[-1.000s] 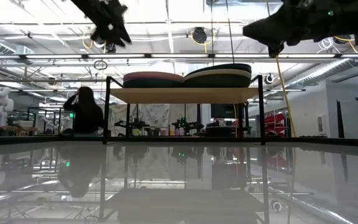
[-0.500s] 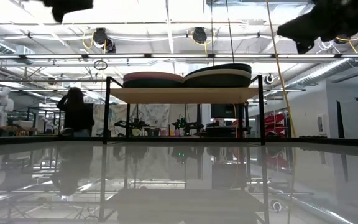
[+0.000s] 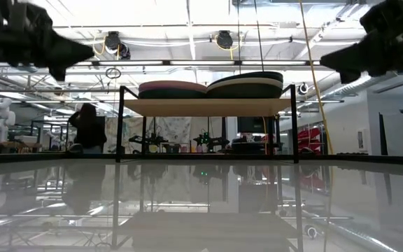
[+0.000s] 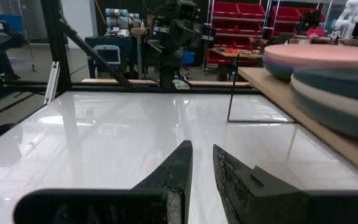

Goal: Place and stack plates onto a shelf
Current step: Return to Home Position

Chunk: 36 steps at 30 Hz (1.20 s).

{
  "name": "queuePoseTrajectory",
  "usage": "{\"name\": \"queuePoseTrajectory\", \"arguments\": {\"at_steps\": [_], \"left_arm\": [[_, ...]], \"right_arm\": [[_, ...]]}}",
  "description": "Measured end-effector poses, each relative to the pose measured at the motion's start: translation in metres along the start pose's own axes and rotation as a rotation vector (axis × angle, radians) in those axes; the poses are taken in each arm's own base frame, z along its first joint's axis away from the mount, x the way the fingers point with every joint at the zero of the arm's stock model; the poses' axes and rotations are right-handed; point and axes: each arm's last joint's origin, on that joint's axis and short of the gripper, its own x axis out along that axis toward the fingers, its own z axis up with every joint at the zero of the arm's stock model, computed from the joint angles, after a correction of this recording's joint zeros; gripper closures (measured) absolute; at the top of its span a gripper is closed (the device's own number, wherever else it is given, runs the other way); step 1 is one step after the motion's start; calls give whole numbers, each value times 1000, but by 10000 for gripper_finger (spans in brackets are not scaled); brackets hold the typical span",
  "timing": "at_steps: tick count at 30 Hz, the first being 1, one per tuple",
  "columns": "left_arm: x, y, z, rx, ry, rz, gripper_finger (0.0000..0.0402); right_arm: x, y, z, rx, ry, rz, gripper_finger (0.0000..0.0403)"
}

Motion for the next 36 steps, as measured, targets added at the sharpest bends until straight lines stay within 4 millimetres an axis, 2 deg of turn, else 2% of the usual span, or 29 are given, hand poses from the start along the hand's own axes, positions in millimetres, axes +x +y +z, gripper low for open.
{"name": "queuePoseTrajectory", "arguments": {"at_steps": [6,36], "left_arm": [[3,1,-30,-3,16,-20,321],[3,0,-32,3,37,-24,320]], "right_arm": [[-2,0,-9,34,-2,0,355],[-2,0,-10,63,1,1,355]]}}
